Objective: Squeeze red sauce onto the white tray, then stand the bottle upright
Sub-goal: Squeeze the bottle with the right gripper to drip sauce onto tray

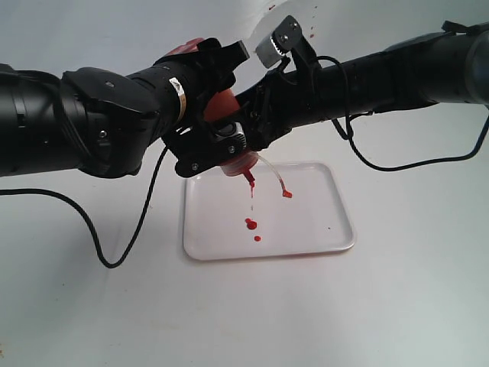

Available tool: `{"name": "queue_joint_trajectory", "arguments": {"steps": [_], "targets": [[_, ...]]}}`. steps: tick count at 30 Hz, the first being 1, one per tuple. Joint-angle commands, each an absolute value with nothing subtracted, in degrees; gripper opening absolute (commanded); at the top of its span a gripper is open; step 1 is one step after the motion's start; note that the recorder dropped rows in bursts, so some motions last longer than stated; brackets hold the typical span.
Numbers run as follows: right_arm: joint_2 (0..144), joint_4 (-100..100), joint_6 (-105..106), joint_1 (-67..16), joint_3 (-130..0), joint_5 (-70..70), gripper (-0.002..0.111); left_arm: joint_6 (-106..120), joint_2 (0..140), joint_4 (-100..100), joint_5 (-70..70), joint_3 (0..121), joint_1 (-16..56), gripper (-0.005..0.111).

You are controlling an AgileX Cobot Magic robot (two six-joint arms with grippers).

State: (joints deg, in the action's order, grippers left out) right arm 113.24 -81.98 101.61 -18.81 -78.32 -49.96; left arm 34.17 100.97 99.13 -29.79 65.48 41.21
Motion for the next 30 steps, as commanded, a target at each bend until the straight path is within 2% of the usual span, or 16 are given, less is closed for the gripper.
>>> {"name": "queue_joint_trajectory", "arguments": {"steps": [1,2,4,14,16,17,18,19,20,21,22,23,24,30], "targets": [[113.01,-82.46,101.92,-18.96,-78.73,-49.24,0.064,33.58,100.24,99.95,-30.84,66.30,41.22,0.000],[113.01,-82.46,101.92,-18.96,-78.73,-49.24,0.087,33.57,100.24,99.95,-31.07,66.30,41.22,0.000],[113.01,-82.46,101.92,-18.96,-78.73,-49.09,0.106,33.57,100.24,99.95,-31.18,66.30,41.22,0.000],[113.01,-82.99,101.92,-18.96,-78.73,-49.09,0.105,33.47,100.24,99.95,-31.19,66.30,41.22,0.000],[113.01,-82.99,101.92,-18.96,-78.73,-49.09,0.096,33.47,100.24,99.95,-31.19,66.30,41.22,0.000],[113.01,-82.99,101.92,-18.96,-78.73,-49.09,0.081,33.47,100.24,99.95,-31.19,66.30,41.22,0.000],[113.01,-82.99,101.92,-18.96,-78.73,-49.09,0.071,33.47,100.24,99.95,-31.19,66.30,41.22,0.000],[113.01,-82.99,101.92,-18.96,-78.73,-49.09,0.053,33.47,100.24,99.95,-31.19,66.30,41.22,0.000],[113.01,-82.88,101.92,-18.96,-78.73,-49.09,0.043,33.47,100.24,99.95,-31.19,66.30,41.22,0.000],[113.01,-82.88,101.92,-18.96,-78.73,-48.90,0.027,33.47,100.24,99.95,-31.19,66.30,41.22,0.000],[113.01,-82.88,101.92,-18.96,-78.73,-48.90,0.018,33.47,100.24,99.95,-31.19,66.30,41.22,0.000],[113.01,-82.88,101.92,-18.96,-78.73,-48.90,0.004,33.47,100.24,99.95,-31.19,66.30,41.22,0.000],[113.01,-82.88,101.92,-18.96,-78.73,-48.90,0.000,33.47,100.24,99.95,-31.19,66.30,41.22,0.000],[113.01,-82.63,101.92,-18.96,-78.73,-48.90,0.000,33.47,100.24,99.95,-31.19,66.30,41.22,0.000]]}}
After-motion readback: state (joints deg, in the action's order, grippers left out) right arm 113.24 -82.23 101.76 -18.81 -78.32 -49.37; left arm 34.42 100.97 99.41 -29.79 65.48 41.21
